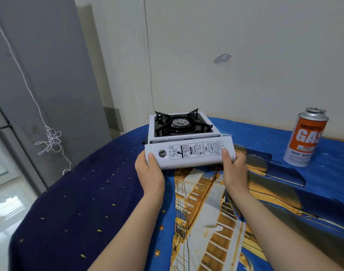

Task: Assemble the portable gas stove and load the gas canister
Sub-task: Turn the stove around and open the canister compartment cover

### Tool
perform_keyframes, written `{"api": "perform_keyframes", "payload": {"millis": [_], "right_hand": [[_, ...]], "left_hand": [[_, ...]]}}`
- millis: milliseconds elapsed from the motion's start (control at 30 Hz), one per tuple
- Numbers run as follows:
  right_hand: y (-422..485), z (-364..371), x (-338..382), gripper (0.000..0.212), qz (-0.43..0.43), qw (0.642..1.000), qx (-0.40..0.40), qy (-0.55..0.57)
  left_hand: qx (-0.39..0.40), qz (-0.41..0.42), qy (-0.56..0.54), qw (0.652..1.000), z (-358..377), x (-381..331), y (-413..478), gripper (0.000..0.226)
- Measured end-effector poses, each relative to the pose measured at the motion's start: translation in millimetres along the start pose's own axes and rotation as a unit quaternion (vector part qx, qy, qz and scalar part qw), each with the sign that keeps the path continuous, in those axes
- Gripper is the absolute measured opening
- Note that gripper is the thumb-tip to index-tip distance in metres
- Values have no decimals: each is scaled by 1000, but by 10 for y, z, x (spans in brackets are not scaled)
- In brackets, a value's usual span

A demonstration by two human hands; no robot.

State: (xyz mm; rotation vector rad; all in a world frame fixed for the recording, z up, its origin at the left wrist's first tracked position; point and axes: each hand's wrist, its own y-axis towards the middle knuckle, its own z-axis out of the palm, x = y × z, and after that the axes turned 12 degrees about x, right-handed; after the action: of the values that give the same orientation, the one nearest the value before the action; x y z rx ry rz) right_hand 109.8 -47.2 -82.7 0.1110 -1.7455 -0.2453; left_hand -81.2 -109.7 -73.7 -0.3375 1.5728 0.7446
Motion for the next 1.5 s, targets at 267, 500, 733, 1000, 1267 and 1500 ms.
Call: {"api": "perform_keyframes", "payload": {"millis": [267, 500, 733, 1000, 1267, 1500], "right_hand": [[6, -24, 67, 55, 45, 997, -16, 63], [-25, -24, 132, 59, 90, 993, -23, 68], [-46, -35, 151, 42, 84, 993, -13, 78], [-101, -46, 159, 28, 71, 990, 13, 122], [-98, -34, 144, 33, 68, 990, -7, 125], [-99, -30, 134, 34, 53, 990, -16, 130]], "left_hand": [[-36, -16, -38, 999, 24, -32, -20, 52], [-39, -35, -54, 997, -28, -32, 2, 56], [-54, -68, -73, 994, -35, -46, -24, 25], [-64, -67, -90, 992, -50, -42, -1, 22], [-66, -71, -90, 991, -69, -28, 1, 33], [-74, -80, -90, 990, -75, -17, 18, 38]]}}
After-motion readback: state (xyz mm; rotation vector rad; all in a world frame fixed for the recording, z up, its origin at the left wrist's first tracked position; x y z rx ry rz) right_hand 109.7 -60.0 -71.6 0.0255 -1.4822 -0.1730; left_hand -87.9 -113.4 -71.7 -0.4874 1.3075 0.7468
